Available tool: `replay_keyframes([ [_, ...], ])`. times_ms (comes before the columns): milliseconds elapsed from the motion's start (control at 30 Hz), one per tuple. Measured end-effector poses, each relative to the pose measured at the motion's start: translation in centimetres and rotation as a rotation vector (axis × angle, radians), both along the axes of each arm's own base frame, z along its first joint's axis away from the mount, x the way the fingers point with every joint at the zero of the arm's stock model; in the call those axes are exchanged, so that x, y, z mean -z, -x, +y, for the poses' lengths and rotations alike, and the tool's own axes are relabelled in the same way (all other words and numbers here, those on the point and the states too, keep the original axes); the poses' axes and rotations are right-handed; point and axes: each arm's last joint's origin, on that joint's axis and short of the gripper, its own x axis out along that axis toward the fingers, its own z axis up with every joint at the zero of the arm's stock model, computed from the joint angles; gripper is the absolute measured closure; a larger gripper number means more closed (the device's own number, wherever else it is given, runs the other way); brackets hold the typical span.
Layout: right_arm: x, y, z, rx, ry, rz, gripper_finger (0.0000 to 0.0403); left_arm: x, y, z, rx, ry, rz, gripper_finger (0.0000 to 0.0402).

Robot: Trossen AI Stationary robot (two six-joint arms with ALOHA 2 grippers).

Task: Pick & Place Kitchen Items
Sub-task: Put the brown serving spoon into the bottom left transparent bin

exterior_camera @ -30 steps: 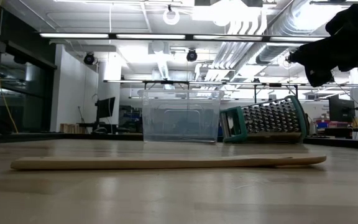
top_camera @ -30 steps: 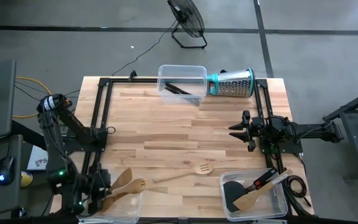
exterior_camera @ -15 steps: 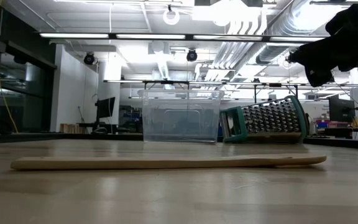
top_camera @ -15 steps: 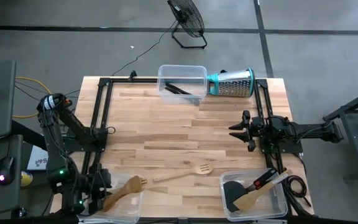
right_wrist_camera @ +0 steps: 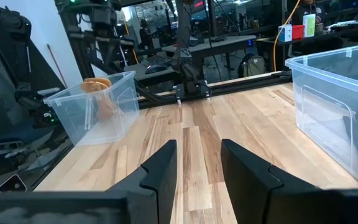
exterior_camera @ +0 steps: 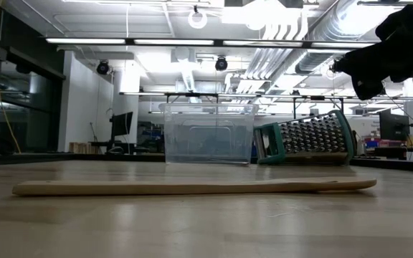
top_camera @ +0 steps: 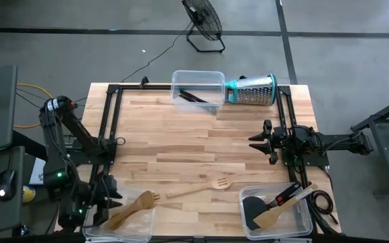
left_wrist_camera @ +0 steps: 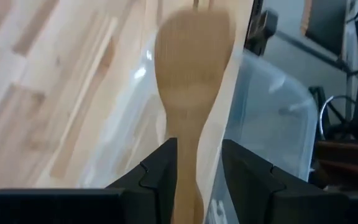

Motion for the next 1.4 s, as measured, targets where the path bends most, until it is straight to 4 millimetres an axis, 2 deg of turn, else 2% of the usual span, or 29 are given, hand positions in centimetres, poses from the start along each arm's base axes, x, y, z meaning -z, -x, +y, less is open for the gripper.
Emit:
replay_keyframes([
  [167,0.0,0.0,0.0,0.0,0.0,0.0,0.0286,-1.7,-2.2,1.4,-0.016,-0.038,-0.062,0.0277],
  [300,0.0,0.0,0.0,0.0,0.0,0.0,0.0286,-3.1,-4.6,2.9,-0.018,-0.069,-0.098,0.0277],
  [700,0.0,0.0,0.0,0.0,0.0,0.0,0.0286,-3.7,-11.4,7.4,-0.104,-0.096,-0.168,0.0277],
  [867,0.0,0.0,0.0,0.0,0.0,0.0,0.0286,-3.3,-14.1,8.4,-0.089,-0.173,-0.226,0.0277],
  [1100,0.0,0.0,0.0,0.0,0.0,0.0,0.0286,-2.0,-17.7,8.6,0.011,-0.32,-0.287,0.0277],
  [1400,0.0,0.0,0.0,0.0,0.0,0.0,0.0286,0.9,-22.0,9.4,0.008,-0.277,-0.261,0.0272],
])
